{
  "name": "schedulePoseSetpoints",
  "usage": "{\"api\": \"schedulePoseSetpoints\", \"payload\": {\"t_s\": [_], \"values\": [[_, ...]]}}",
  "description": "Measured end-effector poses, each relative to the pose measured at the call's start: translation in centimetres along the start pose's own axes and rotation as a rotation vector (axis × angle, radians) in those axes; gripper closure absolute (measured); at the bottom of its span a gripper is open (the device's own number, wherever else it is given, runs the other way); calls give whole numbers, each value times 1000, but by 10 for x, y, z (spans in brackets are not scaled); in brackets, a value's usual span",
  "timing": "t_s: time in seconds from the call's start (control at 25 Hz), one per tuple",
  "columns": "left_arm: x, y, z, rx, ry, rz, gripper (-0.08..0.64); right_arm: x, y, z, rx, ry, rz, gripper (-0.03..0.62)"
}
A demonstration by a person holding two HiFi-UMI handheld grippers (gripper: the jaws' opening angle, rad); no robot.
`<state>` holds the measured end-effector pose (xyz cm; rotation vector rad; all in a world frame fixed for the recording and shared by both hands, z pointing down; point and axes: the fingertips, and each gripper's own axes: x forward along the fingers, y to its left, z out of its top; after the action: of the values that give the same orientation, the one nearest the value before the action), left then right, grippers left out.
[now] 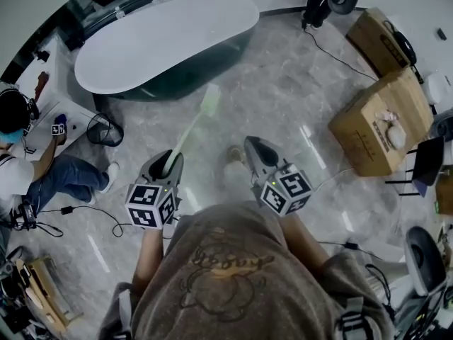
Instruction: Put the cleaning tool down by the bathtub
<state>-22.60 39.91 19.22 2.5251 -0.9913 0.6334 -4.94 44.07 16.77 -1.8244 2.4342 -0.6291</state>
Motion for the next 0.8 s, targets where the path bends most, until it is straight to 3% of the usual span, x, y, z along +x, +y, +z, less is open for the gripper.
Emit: {"api": "schedulePoseSetpoints", "payload": {"t_s": [0.8], "values": [[138,48,89,-33,54,17,449,121,-108,58,50,65,43,594]]}}
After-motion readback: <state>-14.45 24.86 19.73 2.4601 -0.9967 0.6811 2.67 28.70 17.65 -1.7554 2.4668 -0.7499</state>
